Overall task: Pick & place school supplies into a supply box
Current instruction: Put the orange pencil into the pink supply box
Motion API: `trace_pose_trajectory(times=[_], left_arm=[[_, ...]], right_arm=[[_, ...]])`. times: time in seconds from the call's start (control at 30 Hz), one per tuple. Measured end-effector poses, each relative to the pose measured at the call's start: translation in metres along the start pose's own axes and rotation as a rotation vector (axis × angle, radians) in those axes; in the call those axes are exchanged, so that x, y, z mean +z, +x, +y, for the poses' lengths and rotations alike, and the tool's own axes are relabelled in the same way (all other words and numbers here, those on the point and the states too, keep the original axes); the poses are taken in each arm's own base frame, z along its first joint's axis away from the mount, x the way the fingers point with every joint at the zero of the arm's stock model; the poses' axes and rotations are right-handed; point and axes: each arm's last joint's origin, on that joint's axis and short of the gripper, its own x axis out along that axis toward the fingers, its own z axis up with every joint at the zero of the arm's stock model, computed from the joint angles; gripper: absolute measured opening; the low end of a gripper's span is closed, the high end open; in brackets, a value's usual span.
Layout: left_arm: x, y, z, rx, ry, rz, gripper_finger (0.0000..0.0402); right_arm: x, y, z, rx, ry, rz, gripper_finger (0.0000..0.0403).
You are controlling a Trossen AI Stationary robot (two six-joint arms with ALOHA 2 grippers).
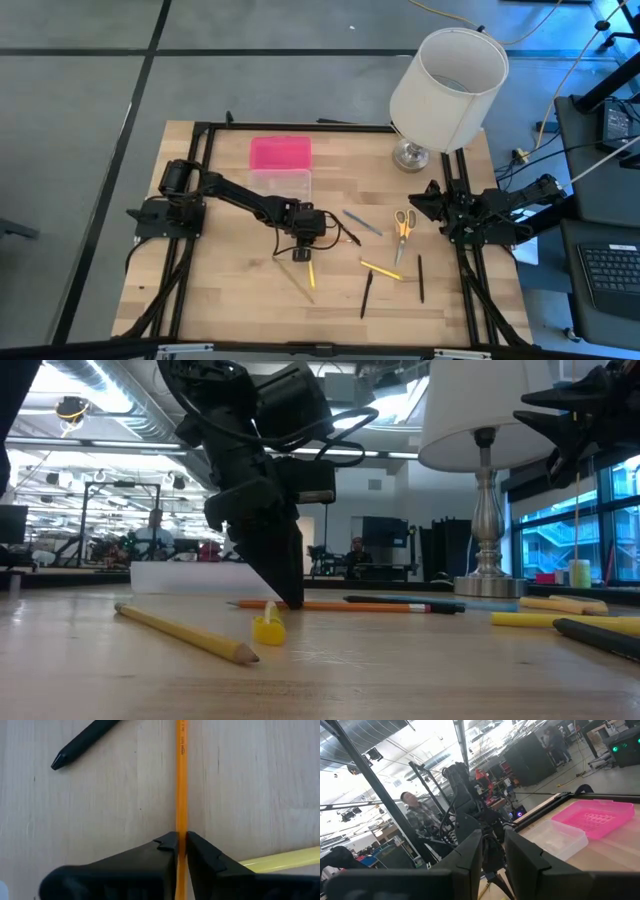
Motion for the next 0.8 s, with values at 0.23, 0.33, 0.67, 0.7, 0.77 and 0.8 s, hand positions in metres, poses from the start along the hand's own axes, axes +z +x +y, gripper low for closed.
trace_pose_trajectory(times=[0.23, 0.33, 0.67, 0.7, 0.77, 0.8], left_arm=[[-0.0004, 0.0001, -0.0002, 0.003, -0.019, 0.001, 0.0015], [-0.0002, 0.0001, -0.0003, 0.003, -0.065, -0.001, 0.0015], [-0.001, 0.0002, -0.004, 0.011, -0.075, -0.001, 0.0015], [-0.001, 0.0003, -0.0043, 0.014, -0.073, -0.003, 0.0015], [-0.0007, 0.0002, -0.0043, 0.016, -0.074, -0.006, 0.0015], [-0.0006, 0.0002, -0.0043, 0.018, -0.074, -0.007, 0.0015]], right_arm=[[0.0, 0.0, 0.0, 0.0, 0.0, 0.0, 0.0088], [-0.0001, 0.0, 0.0, 0.0, -0.001, 0.0, 0.0088], [-0.0001, 0.0, 0.0, 0.0, -0.001, 0.0, 0.0088], [0.0, 0.0, 0.0, 0.0, -0.001, 0.0, 0.0088], [-0.0001, 0.0, 0.0, 0.0, -0.002, 0.0, 0.0088], [0.0, 0.0, 0.0, 0.0, -0.002, 0.0, 0.0088]])
